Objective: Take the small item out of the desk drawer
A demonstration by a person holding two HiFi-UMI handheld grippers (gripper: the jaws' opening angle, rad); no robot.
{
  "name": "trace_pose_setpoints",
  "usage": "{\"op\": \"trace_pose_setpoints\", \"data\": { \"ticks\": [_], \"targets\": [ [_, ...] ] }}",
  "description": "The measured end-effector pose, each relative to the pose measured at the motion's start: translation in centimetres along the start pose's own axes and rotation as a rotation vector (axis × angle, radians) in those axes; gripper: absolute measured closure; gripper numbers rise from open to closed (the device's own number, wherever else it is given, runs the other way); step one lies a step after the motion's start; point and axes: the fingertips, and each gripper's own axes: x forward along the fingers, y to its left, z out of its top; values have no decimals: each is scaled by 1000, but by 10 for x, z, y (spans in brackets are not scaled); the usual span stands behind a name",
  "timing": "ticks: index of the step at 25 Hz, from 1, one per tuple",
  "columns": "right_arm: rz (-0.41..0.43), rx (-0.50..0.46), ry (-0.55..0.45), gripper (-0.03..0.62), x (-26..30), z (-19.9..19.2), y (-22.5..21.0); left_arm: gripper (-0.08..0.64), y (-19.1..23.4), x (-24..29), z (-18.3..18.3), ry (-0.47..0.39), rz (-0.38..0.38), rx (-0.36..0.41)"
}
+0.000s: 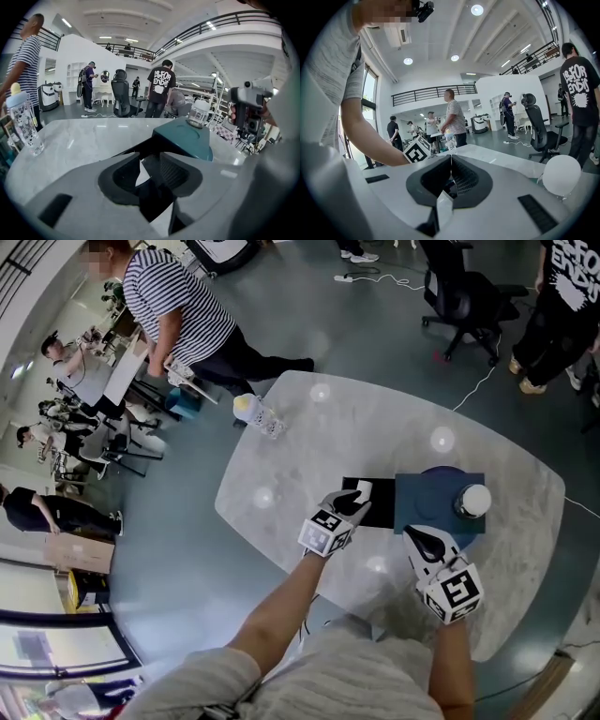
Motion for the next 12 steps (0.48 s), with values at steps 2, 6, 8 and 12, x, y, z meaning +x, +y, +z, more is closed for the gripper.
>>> {"op": "trace_pose_setpoints", "data": {
  "ticks": [2, 6, 8, 12],
  "targets": [
    [-1, 2, -1, 583, -1, 0, 0, 405, 1, 1, -2, 12, 9, 5],
    [-6, 7, -3, 583, -4, 0, -3, 353, 2, 7, -4, 44, 31, 15],
    [-8, 10, -7, 583, -5, 0, -5, 340, 3, 11, -4, 71, 37, 20],
    [-17, 17, -11, 583, -8, 2, -4, 321, 6, 18, -7, 122, 57, 27]
  ]
}}
